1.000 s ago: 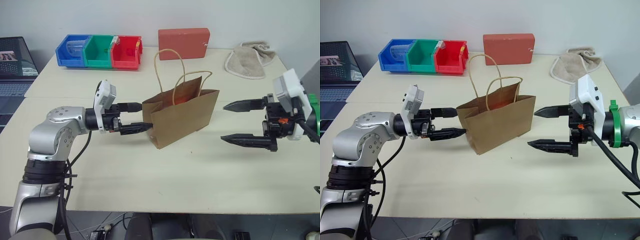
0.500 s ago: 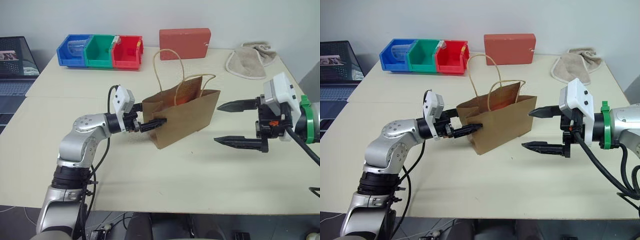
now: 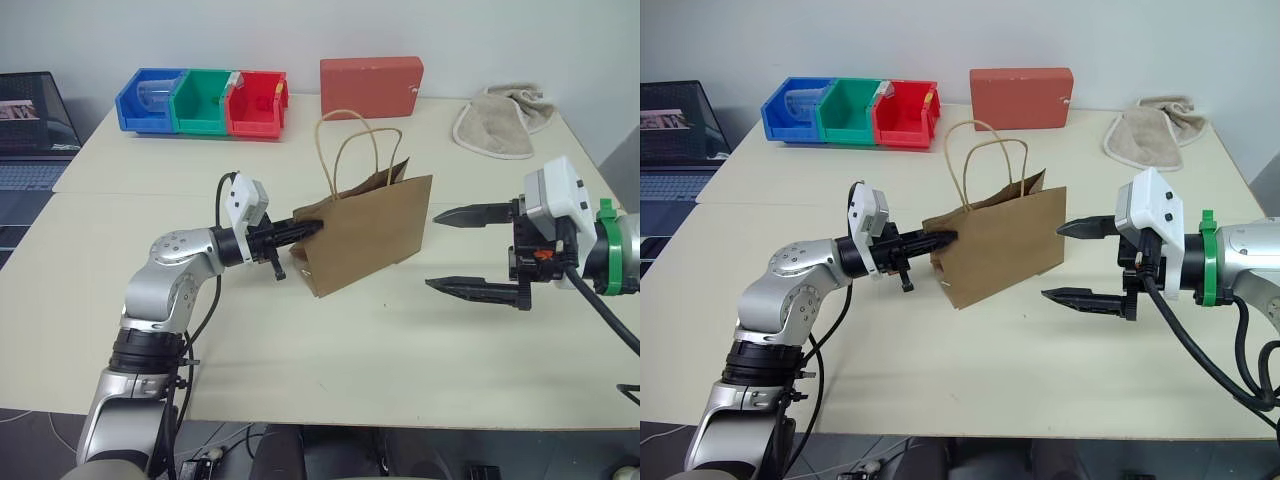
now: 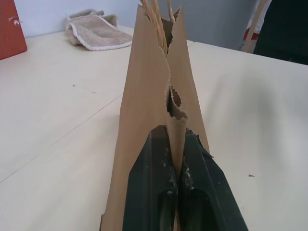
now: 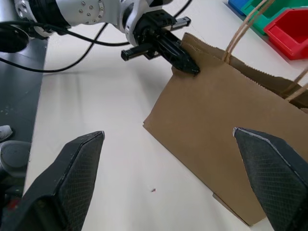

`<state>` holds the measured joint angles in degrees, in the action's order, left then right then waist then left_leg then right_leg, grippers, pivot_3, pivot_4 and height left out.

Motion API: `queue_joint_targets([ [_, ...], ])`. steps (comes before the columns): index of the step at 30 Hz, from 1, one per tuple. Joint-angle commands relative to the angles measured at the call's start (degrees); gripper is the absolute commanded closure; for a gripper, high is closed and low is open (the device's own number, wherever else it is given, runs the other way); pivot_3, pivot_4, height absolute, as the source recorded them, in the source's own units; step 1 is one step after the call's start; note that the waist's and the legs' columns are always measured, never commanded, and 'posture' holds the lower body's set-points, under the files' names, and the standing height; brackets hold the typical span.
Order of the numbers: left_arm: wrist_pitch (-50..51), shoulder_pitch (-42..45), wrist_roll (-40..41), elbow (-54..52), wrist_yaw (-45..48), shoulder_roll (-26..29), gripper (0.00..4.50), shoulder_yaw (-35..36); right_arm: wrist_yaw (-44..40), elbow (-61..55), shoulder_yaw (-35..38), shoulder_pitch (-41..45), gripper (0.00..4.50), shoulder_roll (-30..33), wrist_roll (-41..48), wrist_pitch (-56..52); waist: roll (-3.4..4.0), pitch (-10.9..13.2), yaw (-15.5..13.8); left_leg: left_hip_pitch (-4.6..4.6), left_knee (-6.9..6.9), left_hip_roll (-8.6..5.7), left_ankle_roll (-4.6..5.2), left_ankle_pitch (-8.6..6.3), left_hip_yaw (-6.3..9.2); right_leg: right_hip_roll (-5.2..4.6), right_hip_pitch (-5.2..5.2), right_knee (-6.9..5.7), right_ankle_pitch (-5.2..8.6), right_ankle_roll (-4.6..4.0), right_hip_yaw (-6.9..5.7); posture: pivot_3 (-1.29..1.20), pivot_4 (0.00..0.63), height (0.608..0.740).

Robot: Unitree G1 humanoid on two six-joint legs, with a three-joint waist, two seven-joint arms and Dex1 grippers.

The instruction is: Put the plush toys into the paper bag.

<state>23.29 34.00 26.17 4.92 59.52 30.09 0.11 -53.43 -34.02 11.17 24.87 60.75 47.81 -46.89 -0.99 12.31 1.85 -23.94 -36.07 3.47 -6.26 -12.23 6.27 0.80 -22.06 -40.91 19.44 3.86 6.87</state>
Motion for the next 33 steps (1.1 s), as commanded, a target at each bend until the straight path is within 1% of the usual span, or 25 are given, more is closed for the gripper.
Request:
queue_joint_targets([
  [1, -0.5, 4.9, 1.5, 2.1, 5.6, 0.7, 4.47, -0.4, 1.5, -2.8, 7.6, -3.6, 0.00, 1.0, -1.8, 1.9, 0.00, 0.0, -0.1, -0.01, 0.00, -0.01, 0.00, 0.00, 0.01, 0.01, 0.00, 0.00, 0.00, 0.00, -0.01, 0.00, 0.150, 0.740],
  [3, 0.4, 7.1, 2.2, 3.5, 9.5, 1.0, 4.47, -1.4, 1.8, -4.2, 11.9, -6.6, 0.00, 1.1, -1.8, 1.9, 0.00, 0.0, -0.2, -0.04, 0.00, -0.04, 0.00, 0.00, 0.03, 0.00, 0.00, 0.01, 0.00, 0.00, -0.03, 0.00, 0.150, 0.740],
  [7, 0.8, 10.7, 1.6, 6.2, 17.8, 1.4, 4.47, -4.9, -0.9, -6.5, 23.0, -13.5, 0.00, 3.6, 0.9, -2.4, 0.00, 0.0, -0.2, -0.04, 0.04, -0.05, 0.00, 0.00, 0.04, 0.00, 0.01, 0.04, 0.00, 0.00, -0.04, 0.00, 0.150, 0.740],
  [11, -0.2, 12.6, 0.5, 9.6, 21.8, 0.4, 4.47, -7.0, -1.3, -7.2, 31.2, -18.1, 0.00, 4.8, 2.5, -6.2, 0.00, 0.0, 0.1, 0.03, 0.04, -0.04, 0.01, 0.00, 0.02, 0.01, 0.04, 0.01, 0.00, 0.00, -0.02, 0.00, 0.150, 0.740],
  [14, -2.2, 12.9, -0.9, 11.9, 23.5, -0.3, 4.47, -8.2, -1.1, -8.0, 34.0, -20.4, 0.00, 4.8, 2.4, -6.9, 0.00, 0.0, 0.3, 0.08, 0.01, -0.03, 0.02, 0.01, 0.01, 0.03, 0.09, -0.02, 0.00, 0.00, 0.01, 0.00, 0.150, 0.740],
  [15, -4.2, 12.9, -2.1, 12.9, 23.1, -0.8, 4.47, -8.5, -0.9, -8.3, 34.3, -20.8, 0.00, 4.7, 2.6, -6.9, 0.00, 0.0, 0.3, 0.10, -0.01, -0.03, 0.02, 0.01, 0.01, 0.03, 0.11, -0.01, 0.00, 0.00, 0.02, 0.00, 0.150, 0.740],
  [18, -5.2, 13.1, -3.4, 14.3, 22.7, -1.2, 4.47, -8.8, -0.3, -9.1, 34.0, -21.6, 0.00, 4.3, 3.0, -6.6, 0.00, 0.0, 0.3, 0.12, -0.03, -0.04, 0.02, 0.01, 0.01, 0.03, 0.17, 0.00, 0.00, 0.00, 0.02, 0.00, 0.150, 0.740],
  [21, -5.2, 13.1, -4.1, 14.3, 21.3, -1.2, 3.89, -8.1, 0.1, -9.0, 33.5, -21.8, 0.00, 4.5, 3.5, -6.2, 0.00, 0.0, 0.2, 0.13, -0.03, -0.04, 0.02, 0.01, 0.02, 0.02, 0.21, 0.02, 0.00, 0.00, 0.02, 0.00, 0.150, 0.740],
  [27, -2.9, 10.8, -3.4, 9.9, 22.1, 2.2, 1.99, -6.8, -1.1, -6.7, 31.1, -21.1, 0.00, 5.7, 2.1, -4.2, 0.00, 0.0, 0.3, 0.13, -0.02, -0.03, 0.02, 0.01, 0.03, 0.03, 0.21, 0.02, 0.00, 0.00, 0.01, 0.00, 0.150, 0.740],
  [31, -0.9, 7.5, -3.7, 4.0, 20.2, 8.5, 0.78, -4.1, -2.7, -1.5, 27.9, -18.4, 0.00, 8.3, 1.8, -2.9, 0.01, 0.0, 0.9, 0.17, -0.02, -0.01, 0.02, 0.01, 0.02, 0.03, 0.22, 0.02, 0.00, 0.00, 0.02, 0.00, 0.150, 0.740],
  [33, -1.1, 6.0, -3.8, 1.1, 19.4, 12.0, 0.10, -2.2, -5.0, 1.1, 26.6, -17.3, 0.00, 9.9, 0.8, -1.2, 0.01, 0.0, 1.0, 0.17, -0.01, -0.01, 0.02, 0.01, 0.02, 0.02, 0.22, 0.02, 0.00, 0.00, 0.02, 0.00, 0.150, 0.740],
])
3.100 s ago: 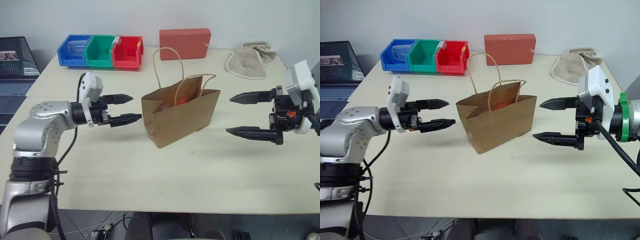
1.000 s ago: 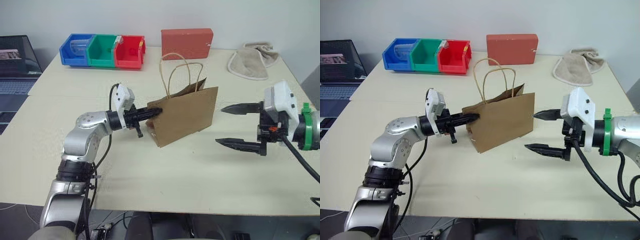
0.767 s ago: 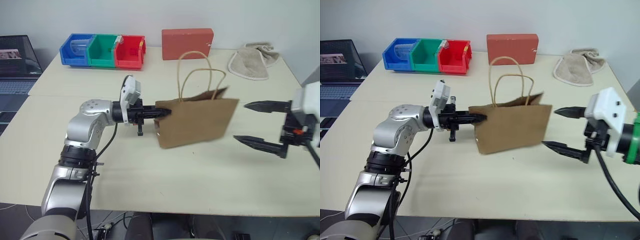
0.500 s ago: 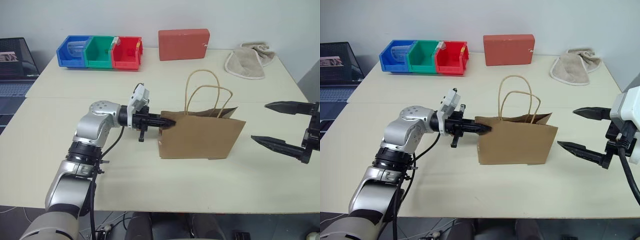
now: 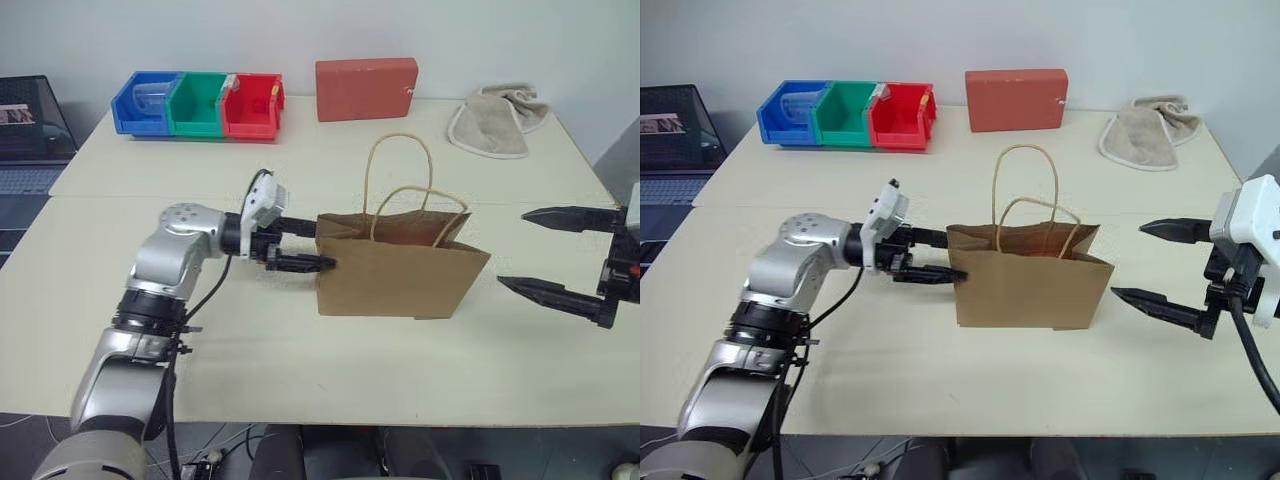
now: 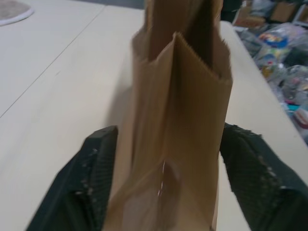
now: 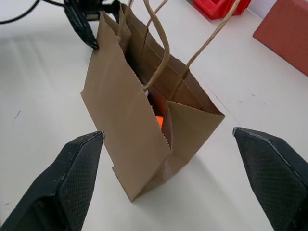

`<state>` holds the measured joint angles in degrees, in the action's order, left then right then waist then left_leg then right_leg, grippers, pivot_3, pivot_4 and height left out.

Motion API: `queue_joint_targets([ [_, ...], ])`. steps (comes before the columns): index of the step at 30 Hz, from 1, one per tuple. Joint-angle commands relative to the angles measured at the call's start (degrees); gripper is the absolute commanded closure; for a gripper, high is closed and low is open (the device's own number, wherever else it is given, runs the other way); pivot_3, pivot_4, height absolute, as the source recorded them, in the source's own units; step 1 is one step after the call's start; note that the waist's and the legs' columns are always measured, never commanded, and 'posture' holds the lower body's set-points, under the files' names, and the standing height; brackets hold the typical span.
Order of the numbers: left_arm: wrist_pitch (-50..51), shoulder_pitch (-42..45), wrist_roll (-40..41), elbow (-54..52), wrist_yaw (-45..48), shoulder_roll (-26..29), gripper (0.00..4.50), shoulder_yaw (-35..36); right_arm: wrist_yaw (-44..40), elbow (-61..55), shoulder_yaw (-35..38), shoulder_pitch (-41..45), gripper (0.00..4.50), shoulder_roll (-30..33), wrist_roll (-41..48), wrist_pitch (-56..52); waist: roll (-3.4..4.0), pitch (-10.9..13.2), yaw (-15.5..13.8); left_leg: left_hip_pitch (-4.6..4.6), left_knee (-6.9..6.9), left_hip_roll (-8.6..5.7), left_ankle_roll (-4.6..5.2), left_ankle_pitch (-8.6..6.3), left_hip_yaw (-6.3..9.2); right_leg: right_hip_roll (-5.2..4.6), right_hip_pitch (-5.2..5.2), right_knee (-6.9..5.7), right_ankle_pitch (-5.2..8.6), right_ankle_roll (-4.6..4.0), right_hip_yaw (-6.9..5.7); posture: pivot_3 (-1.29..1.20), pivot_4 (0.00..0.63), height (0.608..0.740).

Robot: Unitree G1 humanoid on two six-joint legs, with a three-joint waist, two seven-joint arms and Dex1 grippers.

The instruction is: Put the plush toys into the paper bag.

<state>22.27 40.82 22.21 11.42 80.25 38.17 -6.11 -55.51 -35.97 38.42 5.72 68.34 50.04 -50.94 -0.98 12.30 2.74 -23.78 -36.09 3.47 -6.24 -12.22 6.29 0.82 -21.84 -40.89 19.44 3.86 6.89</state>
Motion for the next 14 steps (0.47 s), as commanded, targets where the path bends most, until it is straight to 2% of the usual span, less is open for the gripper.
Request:
queue_joint_targets([
  [1, 0.6, -1.5, 0.0, -6.5, -1.9, 5.8, 0.04, 4.8, -4.2, 4.2, -1.3, 2.2, 0.00, 3.0, -2.3, 4.2, 0.00, 0.0, 0.1, 0.00, 0.00, 0.01, 0.00, 0.00, 0.00, 0.00, -0.02, 0.01, 0.00, 0.00, -0.01, 0.00, 0.150, 0.740],
  [4, 2.0, -4.2, -1.9, -9.9, -3.1, 14.7, 0.04, 8.3, -10.3, 9.9, -3.1, 3.2, 0.00, 6.4, -6.0, 9.2, 0.01, 0.0, 0.3, 0.01, 0.02, 0.00, 0.00, 0.00, 0.00, -0.01, 0.00, 0.03, 0.00, 0.00, -0.01, 0.00, 0.150, 0.740],
  [7, 3.4, -5.5, -0.3, -10.3, -3.6, 20.5, 0.04, 13.2, -15.0, 15.6, -4.0, 4.1, 0.00, 9.4, -8.8, 12.6, 0.02, 0.0, 0.5, -0.01, 0.04, 0.02, 0.00, -0.01, -0.03, -0.01, -0.05, 0.05, 0.01, 0.00, -0.01, 0.00, 0.150, 0.740],
  [14, 4.3, -7.8, 0.5, -9.4, -3.1, 24.6, 0.04, 15.7, -18.8, 20.8, -7.0, 7.9, 0.00, 11.8, -11.1, 15.9, 0.06, 0.0, 0.3, 0.00, 0.03, 0.02, 0.00, -0.01, -0.07, -0.03, -0.04, 0.06, 0.01, 0.01, 0.00, 0.00, 0.150, 0.740],
])
